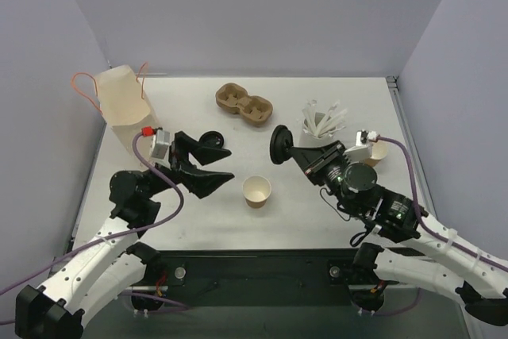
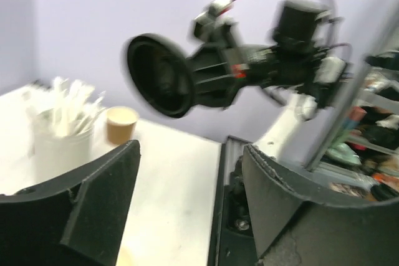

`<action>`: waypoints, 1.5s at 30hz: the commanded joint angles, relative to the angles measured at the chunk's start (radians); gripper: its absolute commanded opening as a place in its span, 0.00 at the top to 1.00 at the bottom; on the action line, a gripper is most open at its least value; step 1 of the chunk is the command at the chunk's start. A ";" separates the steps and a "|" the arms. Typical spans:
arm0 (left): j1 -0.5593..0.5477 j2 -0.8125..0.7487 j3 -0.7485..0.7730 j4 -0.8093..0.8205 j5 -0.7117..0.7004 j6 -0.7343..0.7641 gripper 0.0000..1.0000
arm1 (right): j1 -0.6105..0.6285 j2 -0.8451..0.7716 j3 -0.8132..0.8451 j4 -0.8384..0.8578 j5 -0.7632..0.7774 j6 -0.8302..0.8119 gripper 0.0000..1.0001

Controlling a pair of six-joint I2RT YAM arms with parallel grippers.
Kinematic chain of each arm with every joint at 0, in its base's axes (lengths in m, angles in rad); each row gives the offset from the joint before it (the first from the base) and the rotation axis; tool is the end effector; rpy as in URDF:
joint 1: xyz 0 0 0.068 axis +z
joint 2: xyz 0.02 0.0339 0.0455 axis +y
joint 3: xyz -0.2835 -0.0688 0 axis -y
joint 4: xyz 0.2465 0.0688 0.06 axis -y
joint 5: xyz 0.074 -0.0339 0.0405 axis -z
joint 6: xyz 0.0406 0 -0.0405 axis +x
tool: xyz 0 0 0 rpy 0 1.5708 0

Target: Pack the takeout coffee

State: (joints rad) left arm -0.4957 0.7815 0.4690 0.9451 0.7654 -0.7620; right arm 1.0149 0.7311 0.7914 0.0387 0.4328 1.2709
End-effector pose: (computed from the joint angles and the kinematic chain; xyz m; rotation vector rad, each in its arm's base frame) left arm 0.1230 -0.0985 0.3556 0.6443 1.0795 -1.4630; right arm 0.0998 0.1284 0.3885 0.6022 1.5706 1.4932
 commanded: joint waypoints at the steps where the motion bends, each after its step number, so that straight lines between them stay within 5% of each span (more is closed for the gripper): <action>1: 0.002 -0.027 0.225 -0.703 -0.187 0.260 0.23 | -0.027 0.066 0.225 -0.423 0.050 -0.391 1.00; 7: 0.006 -0.019 0.296 -1.049 -0.499 0.305 0.19 | -0.049 0.318 0.514 -0.775 -0.048 -0.577 1.00; 17: 0.014 -0.116 0.225 -1.289 -0.742 0.279 0.19 | -0.021 0.611 0.626 -0.855 -0.045 -0.628 1.00; 24: 0.014 -0.195 0.178 -1.318 -0.756 0.319 0.19 | -0.002 0.766 0.641 -0.790 -0.032 -0.663 1.00; 45: 0.003 -0.185 0.183 -1.372 -0.792 0.332 0.19 | 0.044 0.846 0.442 -0.579 0.043 -0.650 1.00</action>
State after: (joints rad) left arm -0.4892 0.5953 0.6403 -0.4343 -0.0227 -0.4400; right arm 1.0492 1.5692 1.2625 -0.5674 0.4187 0.6193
